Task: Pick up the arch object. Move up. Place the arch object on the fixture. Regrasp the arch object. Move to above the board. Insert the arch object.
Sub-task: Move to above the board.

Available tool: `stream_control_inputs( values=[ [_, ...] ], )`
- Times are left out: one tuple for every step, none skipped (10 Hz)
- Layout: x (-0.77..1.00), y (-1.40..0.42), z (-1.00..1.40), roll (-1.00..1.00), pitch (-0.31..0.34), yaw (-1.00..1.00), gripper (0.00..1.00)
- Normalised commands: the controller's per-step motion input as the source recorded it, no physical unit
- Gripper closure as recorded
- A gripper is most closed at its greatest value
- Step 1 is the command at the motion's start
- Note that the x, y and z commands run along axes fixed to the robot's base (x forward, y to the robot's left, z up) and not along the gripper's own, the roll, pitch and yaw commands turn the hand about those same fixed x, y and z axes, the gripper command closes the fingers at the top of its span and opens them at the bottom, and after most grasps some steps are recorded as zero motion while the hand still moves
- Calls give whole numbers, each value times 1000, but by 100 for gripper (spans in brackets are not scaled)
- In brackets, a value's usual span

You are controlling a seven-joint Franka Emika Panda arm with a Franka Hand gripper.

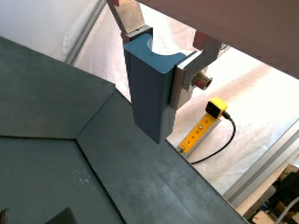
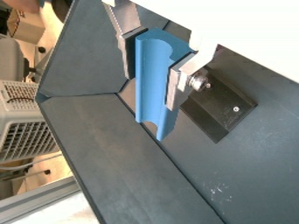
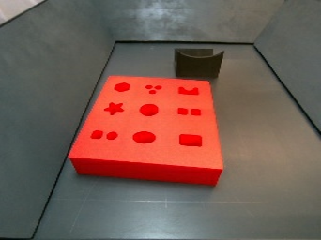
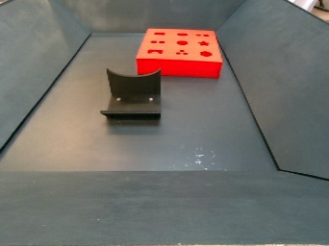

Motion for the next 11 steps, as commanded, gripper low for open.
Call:
stream_control_inputs(
  values=[
    [-504, -1000, 148, -1000, -21, -207, 100],
    [-502, -1000, 148, -1000, -24, -206, 100],
    [-547, -1000, 165, -1000, -38, -209, 100],
    [-558, -1000, 160, -1000, -42, -210, 100],
    [-587, -1000, 165, -1000, -45, -215, 100],
    [-598, -1000, 166, -1000, -44, -217, 100],
    [-631, -1000, 171, -1000, -41, -216, 100],
    [-659, -1000, 174, -1000, -37, -216, 100],
    [-726, -999, 184, -1000, -45, -211, 100],
    [-614, -793, 148, -1000, -51, -205, 100],
    [-374, -370, 75, -1000, -74, -188, 100]
  ],
)
